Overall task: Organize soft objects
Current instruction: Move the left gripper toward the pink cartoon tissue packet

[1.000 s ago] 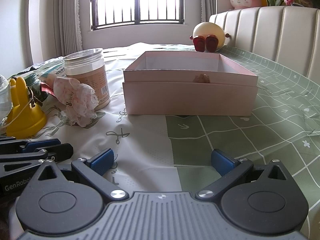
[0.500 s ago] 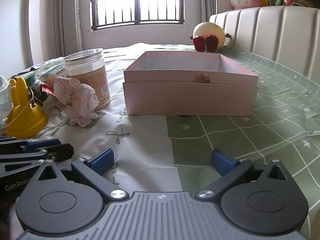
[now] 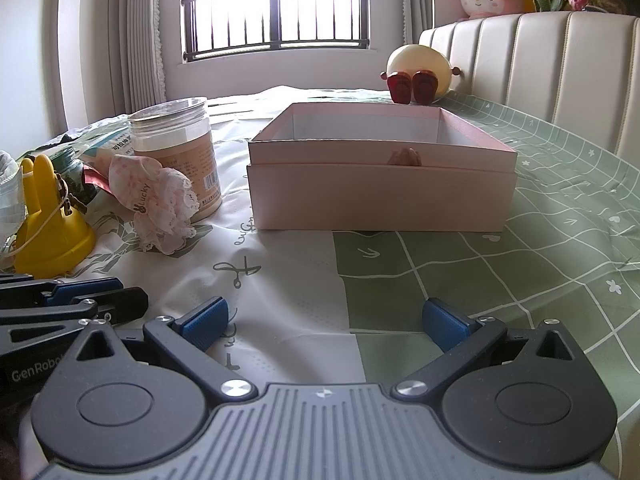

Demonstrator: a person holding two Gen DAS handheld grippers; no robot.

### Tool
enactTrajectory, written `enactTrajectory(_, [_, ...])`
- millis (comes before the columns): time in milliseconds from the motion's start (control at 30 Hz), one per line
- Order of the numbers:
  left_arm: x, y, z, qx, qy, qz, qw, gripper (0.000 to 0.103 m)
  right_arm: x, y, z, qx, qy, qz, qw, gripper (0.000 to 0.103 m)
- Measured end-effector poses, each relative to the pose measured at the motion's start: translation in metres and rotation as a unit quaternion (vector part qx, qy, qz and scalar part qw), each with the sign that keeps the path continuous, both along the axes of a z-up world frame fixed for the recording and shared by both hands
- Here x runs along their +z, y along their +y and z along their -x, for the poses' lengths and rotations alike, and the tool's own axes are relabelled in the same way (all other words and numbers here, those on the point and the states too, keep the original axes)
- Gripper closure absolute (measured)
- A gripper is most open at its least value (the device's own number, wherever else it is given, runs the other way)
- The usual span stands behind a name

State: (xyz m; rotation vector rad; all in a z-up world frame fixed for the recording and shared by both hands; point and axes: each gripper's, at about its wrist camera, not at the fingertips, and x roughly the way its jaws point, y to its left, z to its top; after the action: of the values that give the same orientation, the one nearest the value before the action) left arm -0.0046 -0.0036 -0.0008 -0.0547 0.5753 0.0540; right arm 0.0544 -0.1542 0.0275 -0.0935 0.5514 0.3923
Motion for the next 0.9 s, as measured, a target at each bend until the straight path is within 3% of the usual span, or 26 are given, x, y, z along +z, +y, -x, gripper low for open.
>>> enactTrajectory(133, [0.002, 0.006, 0.003, 0.003, -0.005, 0.015, 0.9999, 0.079, 0.004, 0.008, -0.004, 0.01, 0.017, 0.007, 1.0, 0.0])
enactTrajectory(267, [0.005, 0.016, 0.024, 0.031, -0.025, 0.021, 0.999, 0.086, 0.018, 0.032, -0.007, 0.074, 0.032, 0.016, 0.997, 0.0])
enactTrajectory(433, [0.023, 0.065, 0.056, 0.035, -0.019, 0.102, 0.994, 0.083, 0.034, 0.076, -0.02, 0.12, 0.041, 0.033, 0.991, 0.0])
enactTrajectory(533, [0.04, 0.109, 0.08, 0.082, -0.046, 0.124, 0.9878, 0.083, 0.025, 0.111, -0.041, 0.135, 0.123, 0.054, 0.982, 0.0])
enactTrajectory(667, [0.062, 0.162, 0.105, 0.194, -0.056, 0.096, 0.9747, 0.083, 0.021, 0.137, -0.041, 0.14, 0.119, 0.093, 0.979, 0.0])
enactTrajectory(800, [0.062, 0.21, 0.107, 0.26, -0.046, 0.116, 0.9576, 0.083, 0.021, 0.134, -0.051, 0.144, 0.144, 0.081, 0.976, 0.0])
enactTrajectory(900, [0.056, 0.225, 0.105, 0.274, -0.042, 0.147, 0.9494, 0.083, 0.019, 0.126, -0.051, 0.156, 0.132, 0.073, 0.976, 0.0])
